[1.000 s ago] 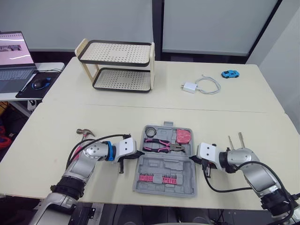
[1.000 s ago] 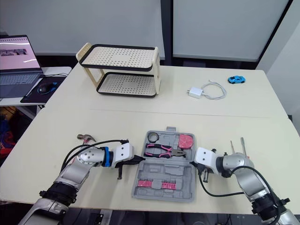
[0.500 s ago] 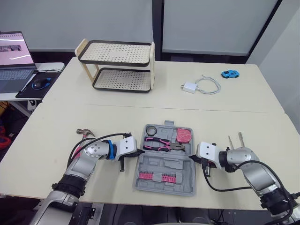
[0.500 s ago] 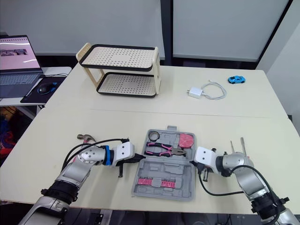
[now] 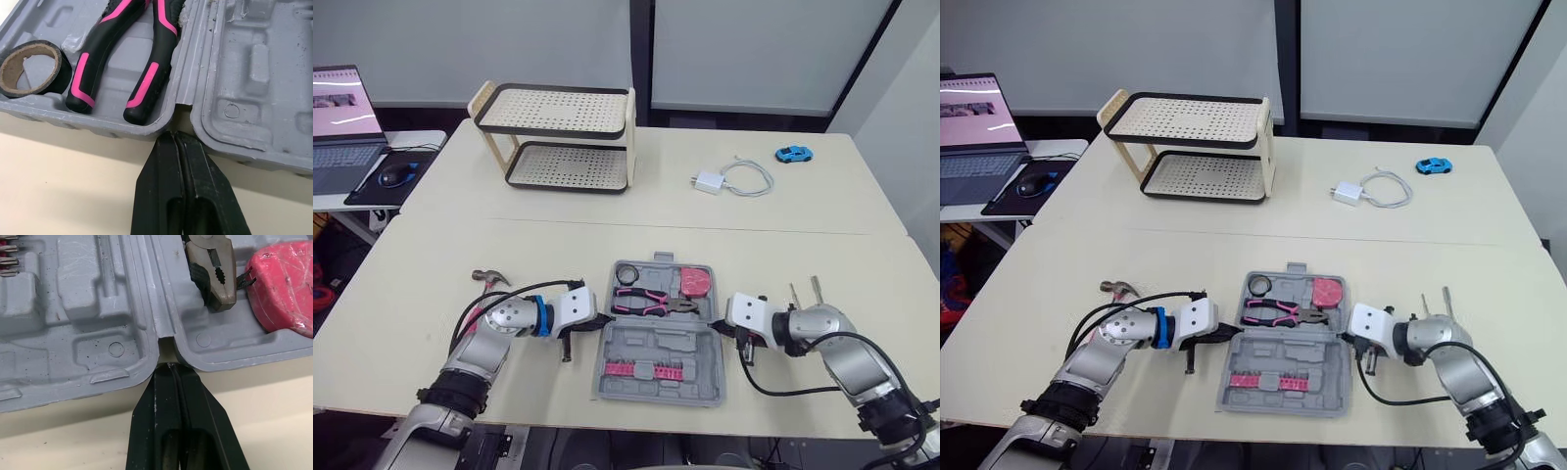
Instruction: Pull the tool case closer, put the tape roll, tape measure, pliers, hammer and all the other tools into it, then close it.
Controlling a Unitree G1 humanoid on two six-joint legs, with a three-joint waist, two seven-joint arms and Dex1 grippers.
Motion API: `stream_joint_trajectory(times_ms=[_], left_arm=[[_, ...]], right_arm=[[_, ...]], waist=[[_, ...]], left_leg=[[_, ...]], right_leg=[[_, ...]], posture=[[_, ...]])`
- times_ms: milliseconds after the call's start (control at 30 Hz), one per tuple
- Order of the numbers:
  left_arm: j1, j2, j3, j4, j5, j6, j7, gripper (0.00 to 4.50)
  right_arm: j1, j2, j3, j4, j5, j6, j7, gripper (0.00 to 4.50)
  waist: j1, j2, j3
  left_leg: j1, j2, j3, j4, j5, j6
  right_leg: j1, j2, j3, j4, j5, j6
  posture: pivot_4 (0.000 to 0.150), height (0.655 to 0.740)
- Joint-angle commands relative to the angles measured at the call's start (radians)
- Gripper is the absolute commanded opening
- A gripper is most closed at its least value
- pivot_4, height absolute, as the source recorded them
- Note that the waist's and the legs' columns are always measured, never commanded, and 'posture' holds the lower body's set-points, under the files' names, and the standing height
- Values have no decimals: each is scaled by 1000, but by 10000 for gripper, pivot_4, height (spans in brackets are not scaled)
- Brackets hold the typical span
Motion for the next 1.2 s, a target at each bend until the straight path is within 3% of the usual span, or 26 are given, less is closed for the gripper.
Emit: stream_joint_trajectory(times_ms=[33, 233, 500, 633, 867, 1033, 1200], left_arm=[[24, 41, 31, -40, -30, 19, -18, 244], [77, 123, 135, -132, -153, 117, -51, 244], [237, 299, 428, -268, -353, 344, -55, 244], [362, 392, 628, -172, -404, 426, -62, 8092], [539, 439, 783, -12, -400, 449, -86, 30274], [610, 419, 837, 21, -408, 457, -63, 44827], [629, 394, 848, 12, -419, 477, -41, 45000]], right_arm=[[27, -49, -69, -58, 35, -11, 1, 0], [124, -123, -172, -173, 83, -42, -6, 0], [331, -201, -504, -376, 238, 95, -1, 0], [472, -252, -774, -405, 320, 215, 61, 0], [667, -287, -1029, -366, 357, 247, 176, 14252], [761, -272, -1110, -317, 357, 231, 224, 23996], [783, -272, -1107, -273, 346, 205, 221, 34304]], waist=[[1, 0, 0], [1, 0, 0], [2, 0, 0], [2, 0, 0], [2, 0, 0], [3, -2, -1], [3, -2, -2]], left_leg=[[0, 0, 0, 0, 0, 0], [-1, 0, 0, 0, 0, 0], [-1, 0, 0, 0, 0, 0], [-1, 0, 0, 0, 0, 0], [2, 1, 3, -1, 0, 0], [2, 1, 4, -2, 0, 0], [4, 1, 6, -3, 0, 0]], right_leg=[[0, 0, 0, 0, 0, 0], [-1, 0, 0, 1, 0, 0], [-1, 0, 0, 2, 0, 0], [-1, 0, 0, 2, 0, 0], [1, -1, 1, 0, -1, -1], [2, -1, 2, -3, -1, -1], [5, -1, 3, -7, -1, 0]], posture=[[1500, 7350], [1500, 7350], [1500, 7350], [1500, 7350], [1500, 7350], [1500, 7350], [1500, 7350]])
